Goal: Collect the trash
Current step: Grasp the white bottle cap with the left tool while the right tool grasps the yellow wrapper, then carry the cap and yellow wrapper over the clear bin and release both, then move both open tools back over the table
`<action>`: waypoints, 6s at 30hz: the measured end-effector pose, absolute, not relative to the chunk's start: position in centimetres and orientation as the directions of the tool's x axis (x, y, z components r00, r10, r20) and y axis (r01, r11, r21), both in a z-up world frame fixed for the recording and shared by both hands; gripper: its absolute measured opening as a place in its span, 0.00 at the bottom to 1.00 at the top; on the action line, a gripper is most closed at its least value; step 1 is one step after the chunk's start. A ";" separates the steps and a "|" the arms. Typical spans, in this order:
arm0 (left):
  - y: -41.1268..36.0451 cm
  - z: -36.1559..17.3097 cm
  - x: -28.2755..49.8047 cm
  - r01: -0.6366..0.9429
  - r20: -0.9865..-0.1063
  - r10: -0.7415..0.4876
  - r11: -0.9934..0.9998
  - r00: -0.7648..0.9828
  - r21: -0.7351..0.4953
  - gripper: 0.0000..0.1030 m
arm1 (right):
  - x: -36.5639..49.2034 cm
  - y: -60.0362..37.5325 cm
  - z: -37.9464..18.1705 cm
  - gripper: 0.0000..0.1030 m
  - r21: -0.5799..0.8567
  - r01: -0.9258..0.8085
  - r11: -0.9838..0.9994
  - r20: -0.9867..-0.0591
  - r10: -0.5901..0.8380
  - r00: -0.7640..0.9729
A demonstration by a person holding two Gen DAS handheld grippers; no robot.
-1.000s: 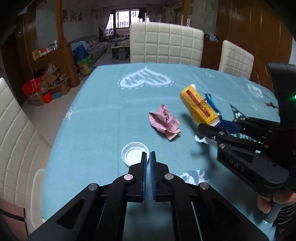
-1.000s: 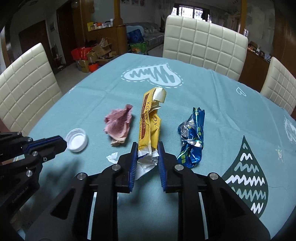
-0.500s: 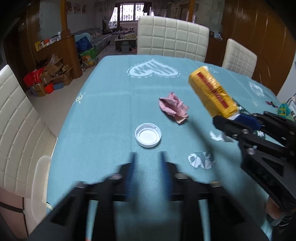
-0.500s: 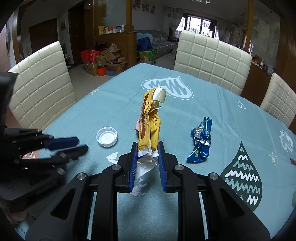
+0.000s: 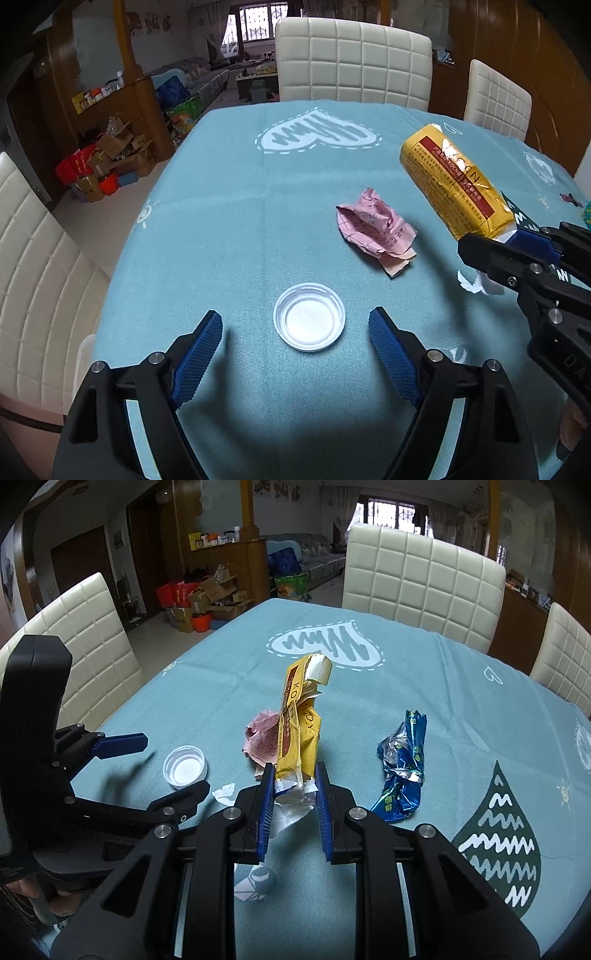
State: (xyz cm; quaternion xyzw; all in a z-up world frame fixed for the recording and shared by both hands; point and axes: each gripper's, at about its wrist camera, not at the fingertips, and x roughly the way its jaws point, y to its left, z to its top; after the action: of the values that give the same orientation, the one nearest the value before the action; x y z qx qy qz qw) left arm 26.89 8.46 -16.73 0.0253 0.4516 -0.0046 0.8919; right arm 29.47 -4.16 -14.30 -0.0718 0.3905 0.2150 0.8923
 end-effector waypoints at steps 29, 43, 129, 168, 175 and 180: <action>13.6 -8.5 15.8 -0.047 -0.667 0.048 0.999 0.744 0.020 0.38 | 20.3 2.3 -8.2 0.22 -0.078 -0.549 0.832 -0.670 0.364 0.647; 19.0 -7.7 10.9 -0.139 -0.626 0.098 0.990 0.773 -0.017 0.38 | 16.3 9.2 -6.8 0.24 -0.142 -0.621 0.771 -0.648 0.402 0.647; 31.3 -11.0 8.7 -0.408 -0.674 0.274 0.912 0.686 -0.045 0.73 | 17.5 17.0 -8.7 0.67 -0.080 -0.661 0.746 -0.653 0.462 0.600; 4.4 -12.9 24.6 0.093 -0.747 0.005 0.992 0.664 0.090 0.73 | 29.4 -10.4 -12.7 0.71 0.073 -0.270 0.960 -0.701 0.242 0.671; 2.8 -14.6 28.4 0.084 -0.759 0.055 0.986 0.648 0.144 0.73 | 32.4 -10.3 -15.1 0.67 0.126 -0.241 0.962 -0.722 0.255 0.643; 2.9 -15.5 30.0 0.090 -0.765 0.051 0.986 0.642 0.141 0.73 | 33.2 -10.9 -16.5 0.62 0.123 -0.201 0.972 -0.730 0.226 0.645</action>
State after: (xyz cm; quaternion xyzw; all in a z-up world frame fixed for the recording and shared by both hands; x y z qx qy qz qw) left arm 30.04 2.93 -15.51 0.0829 0.4229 -0.0108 0.9023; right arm 33.22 -10.89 -16.45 0.0154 0.4043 0.1177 0.9069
